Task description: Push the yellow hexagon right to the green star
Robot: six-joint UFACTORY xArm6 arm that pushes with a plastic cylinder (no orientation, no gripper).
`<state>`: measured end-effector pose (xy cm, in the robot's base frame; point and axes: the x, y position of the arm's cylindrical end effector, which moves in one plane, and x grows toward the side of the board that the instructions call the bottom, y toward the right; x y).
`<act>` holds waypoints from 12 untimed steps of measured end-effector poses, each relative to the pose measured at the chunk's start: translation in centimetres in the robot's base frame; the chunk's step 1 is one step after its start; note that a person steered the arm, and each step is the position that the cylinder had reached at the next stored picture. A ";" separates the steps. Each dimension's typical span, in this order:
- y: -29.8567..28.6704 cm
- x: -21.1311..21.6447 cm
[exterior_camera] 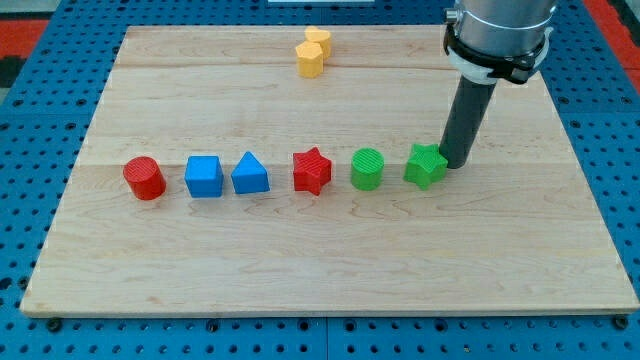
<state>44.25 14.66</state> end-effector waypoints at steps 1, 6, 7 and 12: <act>0.0 0.0; -13.9 -7.6; -22.1 -12.6; -5.3 -14.1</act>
<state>30.17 9.37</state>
